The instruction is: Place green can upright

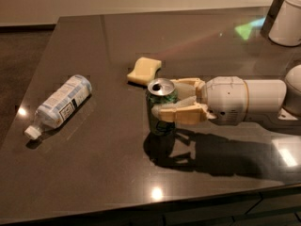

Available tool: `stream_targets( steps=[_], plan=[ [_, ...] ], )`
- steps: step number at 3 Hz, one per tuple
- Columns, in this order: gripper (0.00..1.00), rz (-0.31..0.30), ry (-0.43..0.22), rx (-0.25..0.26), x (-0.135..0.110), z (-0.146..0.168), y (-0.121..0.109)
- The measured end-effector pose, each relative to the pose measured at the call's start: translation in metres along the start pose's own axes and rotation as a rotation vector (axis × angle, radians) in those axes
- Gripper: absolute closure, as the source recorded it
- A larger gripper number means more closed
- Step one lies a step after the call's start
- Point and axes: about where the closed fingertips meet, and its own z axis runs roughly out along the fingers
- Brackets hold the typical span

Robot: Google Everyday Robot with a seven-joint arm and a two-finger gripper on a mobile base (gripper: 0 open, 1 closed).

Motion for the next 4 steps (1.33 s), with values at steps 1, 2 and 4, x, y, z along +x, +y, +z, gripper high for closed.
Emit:
stream_targets(
  steps=[1, 2, 4],
  plan=[
    [1.0, 0.028, -0.015, -0.032, 0.011, 0.003, 0.0],
    [0.85, 0.033, -0.018, -0.056, 0.019, 0.005, 0.0],
    [0.38, 0.009, -0.027, -0.077, 0.022, 0.009, 0.003]
  ],
)
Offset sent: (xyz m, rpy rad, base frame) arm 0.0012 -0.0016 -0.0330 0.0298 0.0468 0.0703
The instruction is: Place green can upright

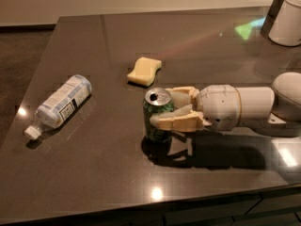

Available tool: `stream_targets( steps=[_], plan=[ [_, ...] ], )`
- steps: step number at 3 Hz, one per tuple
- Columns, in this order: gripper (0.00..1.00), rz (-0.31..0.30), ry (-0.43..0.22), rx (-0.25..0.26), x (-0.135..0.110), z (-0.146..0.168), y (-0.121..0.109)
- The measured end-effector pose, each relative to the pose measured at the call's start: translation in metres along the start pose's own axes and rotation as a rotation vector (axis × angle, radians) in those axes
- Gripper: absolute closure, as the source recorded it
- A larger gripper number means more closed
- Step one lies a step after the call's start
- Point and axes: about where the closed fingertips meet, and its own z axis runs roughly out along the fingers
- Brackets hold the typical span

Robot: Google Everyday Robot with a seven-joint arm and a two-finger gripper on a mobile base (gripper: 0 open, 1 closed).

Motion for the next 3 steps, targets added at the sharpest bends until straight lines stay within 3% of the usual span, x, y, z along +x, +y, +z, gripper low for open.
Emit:
stream_targets(
  steps=[1, 2, 3],
  plan=[
    [0.15, -0.002, 0.001, -0.004, -0.0012, 0.0019, 0.001],
    [0.0, -0.005, 0.002, -0.008, -0.0025, 0.0042, 0.0021],
    [0.0, -0.005, 0.002, -0.009, -0.0026, 0.0043, 0.0022]
  ],
)
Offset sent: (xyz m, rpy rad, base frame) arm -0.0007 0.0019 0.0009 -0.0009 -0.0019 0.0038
